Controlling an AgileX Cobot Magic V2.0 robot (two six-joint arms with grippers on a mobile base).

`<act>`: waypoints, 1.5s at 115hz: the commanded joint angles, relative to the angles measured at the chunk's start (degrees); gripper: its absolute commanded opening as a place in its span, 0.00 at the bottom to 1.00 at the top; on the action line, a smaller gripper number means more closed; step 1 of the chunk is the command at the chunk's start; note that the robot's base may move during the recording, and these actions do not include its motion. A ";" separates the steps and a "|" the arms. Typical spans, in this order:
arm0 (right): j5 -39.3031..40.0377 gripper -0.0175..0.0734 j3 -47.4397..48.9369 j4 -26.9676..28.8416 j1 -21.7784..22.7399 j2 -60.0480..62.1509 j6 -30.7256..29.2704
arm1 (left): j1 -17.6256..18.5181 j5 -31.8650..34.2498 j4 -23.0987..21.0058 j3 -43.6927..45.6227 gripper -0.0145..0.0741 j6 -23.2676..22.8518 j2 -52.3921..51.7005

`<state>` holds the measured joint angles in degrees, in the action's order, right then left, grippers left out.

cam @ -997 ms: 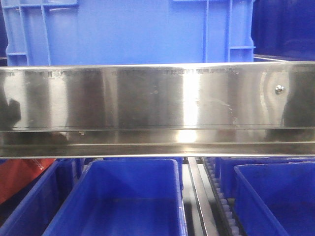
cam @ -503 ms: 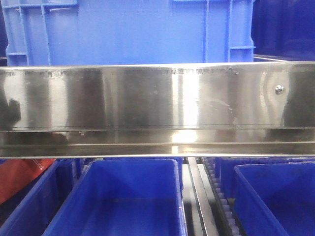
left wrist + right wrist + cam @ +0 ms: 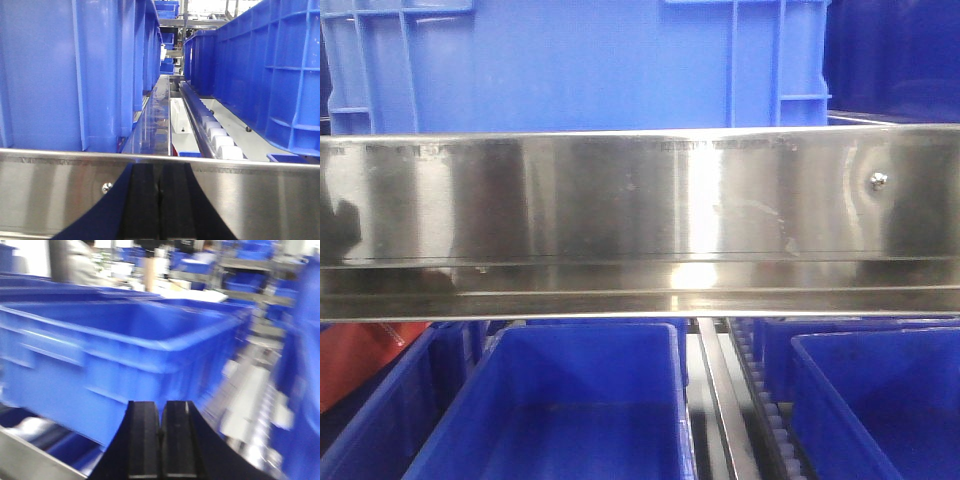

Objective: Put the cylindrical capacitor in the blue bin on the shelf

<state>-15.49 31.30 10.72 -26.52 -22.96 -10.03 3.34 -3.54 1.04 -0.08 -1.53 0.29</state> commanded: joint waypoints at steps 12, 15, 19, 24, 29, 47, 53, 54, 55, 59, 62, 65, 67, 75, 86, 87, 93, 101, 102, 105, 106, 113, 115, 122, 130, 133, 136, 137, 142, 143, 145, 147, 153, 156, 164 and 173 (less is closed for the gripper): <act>4.46 0.02 -9.89 2.22 9.45 6.29 -0.37 | -0.09 1.44 0.11 0.08 0.04 -0.51 -0.29; 4.46 0.02 -11.37 2.37 10.88 7.63 -0.37 | -0.09 1.44 0.11 0.08 0.04 -0.51 -0.29; 4.46 0.02 -13.14 2.51 12.59 9.28 -0.37 | -0.09 1.44 0.11 0.08 0.04 -0.51 -0.29; 4.46 0.02 -15.39 2.75 14.85 11.58 -0.37 | -0.09 1.44 0.11 0.08 0.04 -0.51 -0.29; 4.54 0.02 -17.16 2.99 16.63 13.41 -0.37 | -0.09 1.44 0.11 0.08 0.04 -0.51 -0.29; 5.72 0.02 -22.35 3.12 21.45 18.24 -0.15 | -0.09 1.44 0.11 0.08 0.04 -0.51 -0.29; 7.20 0.02 -24.05 3.12 22.82 19.55 -0.15 | -0.09 1.44 0.11 0.08 0.04 -0.51 -0.29; 7.40 0.02 -24.54 3.12 23.20 19.86 -0.15 | -0.09 1.44 0.11 0.08 0.04 -0.51 -0.29; 7.58 0.02 -24.78 3.12 23.39 20.02 -0.15 | -0.09 1.44 0.11 0.08 0.04 -0.51 -0.29; 8.56 0.02 -26.02 3.02 24.25 20.80 -0.15 | -0.09 1.44 0.11 0.08 0.04 -0.51 -0.29; 9.47 0.02 -26.85 3.02 24.71 21.22 -0.15 | -0.09 1.44 0.11 0.08 0.04 -0.51 -0.29; 9.98 0.02 -27.74 2.90 25.11 21.65 -0.15 | -0.09 1.44 0.11 0.08 0.04 -0.51 -0.29; 10.63 0.02 -28.36 2.74 25.39 21.92 -0.15 | -0.09 1.44 0.11 0.08 0.04 -0.51 -0.29; 12.06 0.02 -31.04 2.44 26.39 22.96 -0.15 | -0.09 1.44 0.11 0.08 0.04 -0.51 -0.29; 9.91 0.02 -31.30 1.37 27.42 22.96 0.30 | -0.09 1.44 0.11 0.08 0.04 -0.51 -0.29; 9.53 0.02 -31.30 1.08 27.55 22.96 0.30 | -0.09 1.44 0.11 0.08 0.04 -0.51 -0.29; 9.22 0.02 -31.30 -0.79 27.69 22.96 0.30 | -0.09 1.44 0.11 0.08 0.04 -0.51 -0.29; 9.08 0.02 -31.30 -2.82 27.69 22.96 0.44 | -0.09 1.44 0.11 0.08 0.04 -0.51 -0.29; 9.08 0.02 -31.30 -2.82 27.69 22.96 0.44 | -0.09 1.44 0.11 0.08 0.04 -0.51 -0.29; 9.08 0.02 -31.30 -2.95 27.69 22.96 0.44 | -0.09 1.44 0.11 0.08 0.04 -0.51 -0.29; 9.08 0.02 -31.30 -2.95 27.69 22.96 0.44 | -0.09 1.44 0.11 0.08 0.04 -0.51 -0.29; 9.08 0.02 -31.30 -2.95 27.69 22.96 0.44 | -0.09 1.44 0.11 0.08 0.04 -0.51 -0.29; 9.21 0.02 -31.30 -2.93 27.69 22.96 0.44 | -0.09 1.44 0.11 0.08 0.04 -0.51 -0.29; 9.19 0.02 -31.30 -2.64 27.69 22.96 0.44 | -0.09 1.44 0.11 0.08 0.04 -0.51 -0.29; 9.19 0.02 -31.30 -2.64 27.69 22.96 0.44 | -0.09 1.44 0.11 0.08 0.04 -0.51 -0.29; 9.19 0.02 -31.30 -2.64 27.69 22.96 0.44 | -0.09 1.44 0.11 0.08 0.04 -0.51 -0.29; 9.19 0.02 -31.30 -2.64 27.69 22.96 0.44 | -0.09 1.44 0.11 0.08 0.04 -0.51 -0.29; 9.19 0.02 -31.30 -2.64 27.69 22.96 0.44 | -0.09 1.44 0.11 0.08 0.04 -0.51 -0.29; 9.27 0.02 -31.30 -2.64 27.69 22.96 0.44 | -0.09 1.44 0.11 0.08 0.04 -0.51 -0.29; 9.43 0.02 -31.30 -2.64 27.69 22.96 0.44 | -0.09 1.44 0.11 0.08 0.04 -0.51 -0.29; 9.52 0.02 -31.30 -2.64 27.69 22.96 0.44 | -0.09 1.44 0.11 0.08 0.04 -0.51 -0.29; 9.59 0.02 -31.30 -2.64 27.69 22.96 0.44 | -0.09 1.44 0.11 0.08 0.04 -0.51 -0.29; 9.95 0.02 -31.30 -2.64 27.69 22.96 0.44 | -0.09 1.44 0.11 0.08 0.04 -0.51 -0.29; 10.00 0.02 -31.30 -2.64 27.69 22.96 0.44 | -0.09 1.44 0.11 0.08 0.04 -0.51 -0.29; 10.07 0.02 -31.30 -2.64 27.69 22.96 0.44 | -0.09 1.44 0.11 0.08 0.04 -0.51 -0.29; 10.07 0.02 -31.30 -2.64 27.69 22.96 0.44 | -0.09 1.44 0.11 0.08 0.04 -0.51 -0.29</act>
<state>-6.91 0.15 8.52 0.88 -0.17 -9.43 3.34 -3.54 1.04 -0.08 -1.53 0.29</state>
